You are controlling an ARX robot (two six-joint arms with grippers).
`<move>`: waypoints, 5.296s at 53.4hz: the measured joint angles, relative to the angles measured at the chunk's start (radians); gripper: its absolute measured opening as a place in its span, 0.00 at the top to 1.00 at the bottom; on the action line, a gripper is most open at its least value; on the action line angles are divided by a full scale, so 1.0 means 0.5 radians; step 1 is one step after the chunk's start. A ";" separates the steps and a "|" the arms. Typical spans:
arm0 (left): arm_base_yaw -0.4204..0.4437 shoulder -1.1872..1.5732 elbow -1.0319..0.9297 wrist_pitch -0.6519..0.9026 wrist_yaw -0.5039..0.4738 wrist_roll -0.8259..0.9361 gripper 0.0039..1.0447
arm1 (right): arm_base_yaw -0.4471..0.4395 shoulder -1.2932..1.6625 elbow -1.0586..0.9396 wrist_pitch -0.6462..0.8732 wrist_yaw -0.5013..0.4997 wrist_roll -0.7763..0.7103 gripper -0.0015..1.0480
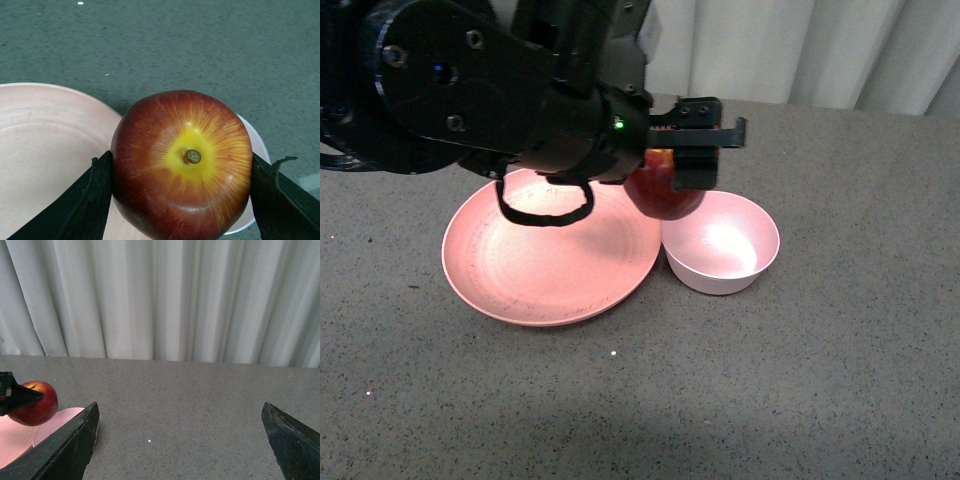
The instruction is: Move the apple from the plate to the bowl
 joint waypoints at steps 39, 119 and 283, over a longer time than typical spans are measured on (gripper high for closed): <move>-0.254 0.317 0.151 0.153 -0.140 0.166 0.35 | 0.000 0.000 0.000 0.000 0.000 0.000 0.09; 0.079 -0.750 -1.141 0.976 -0.706 0.257 0.14 | 0.000 0.000 0.000 0.000 0.001 0.000 0.09; 1.015 -4.063 -2.103 -0.747 -0.003 0.526 0.06 | 0.000 0.000 0.000 -0.001 -0.001 0.000 0.09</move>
